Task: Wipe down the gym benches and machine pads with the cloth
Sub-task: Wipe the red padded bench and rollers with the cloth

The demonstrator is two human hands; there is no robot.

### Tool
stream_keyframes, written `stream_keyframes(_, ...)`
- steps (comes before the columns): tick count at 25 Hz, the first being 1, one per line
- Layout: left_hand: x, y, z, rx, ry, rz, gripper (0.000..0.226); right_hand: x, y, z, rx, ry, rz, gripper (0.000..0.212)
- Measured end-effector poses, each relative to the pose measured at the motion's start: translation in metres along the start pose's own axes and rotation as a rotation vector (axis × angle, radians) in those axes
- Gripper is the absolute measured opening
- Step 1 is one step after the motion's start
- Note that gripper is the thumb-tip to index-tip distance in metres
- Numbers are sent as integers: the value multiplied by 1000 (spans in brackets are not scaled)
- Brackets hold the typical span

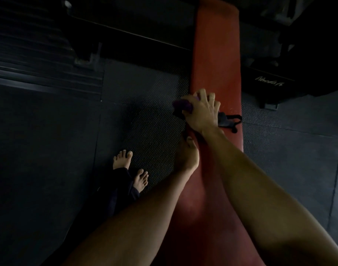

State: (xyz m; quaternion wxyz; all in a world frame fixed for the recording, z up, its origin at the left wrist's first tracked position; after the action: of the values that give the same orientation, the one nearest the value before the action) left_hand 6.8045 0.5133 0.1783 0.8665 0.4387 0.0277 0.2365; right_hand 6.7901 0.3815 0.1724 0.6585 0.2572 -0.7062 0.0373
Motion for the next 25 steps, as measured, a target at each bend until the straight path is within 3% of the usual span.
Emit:
stream_keyframes(4,-5,-8,-1,-116,-6,0,51,15,21,6,-22,-143,55,51)
stream_keyframes(8,-13,-21,10,-138,-129,26,67,17,89,58,-209,-163,179,52)
stream_keyframes(13,-20,-31,17,-231,-124,42,64,6,6,66,-505,-139,127,50)
stream_keyframes(16,-20,-37,14,-255,-148,60,60,15,-9,47,-332,-193,72,47)
stream_keyframes(19,-19,-32,18,-272,-155,57,62,25,41,48,-89,-193,20,49)
stream_keyframes(22,-20,-29,26,-263,-239,101,57,24,62,52,-41,-152,-42,49)
stream_keyframes(25,-20,-27,27,-280,-383,63,62,20,25,42,-16,-31,-71,46)
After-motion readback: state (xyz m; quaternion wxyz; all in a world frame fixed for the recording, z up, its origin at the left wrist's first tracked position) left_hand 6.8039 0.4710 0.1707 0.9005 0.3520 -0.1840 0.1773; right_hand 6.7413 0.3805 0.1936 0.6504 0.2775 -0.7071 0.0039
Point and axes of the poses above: each hand's wrist, its own y-axis away from the middle knuckle, its own x-axis out of the back of the hand, z = x × y, the point moved 1 cm from there along -y, towards the middle knuckle, and after that the axes turned 5 degrees about z, right-handed, at the moved point
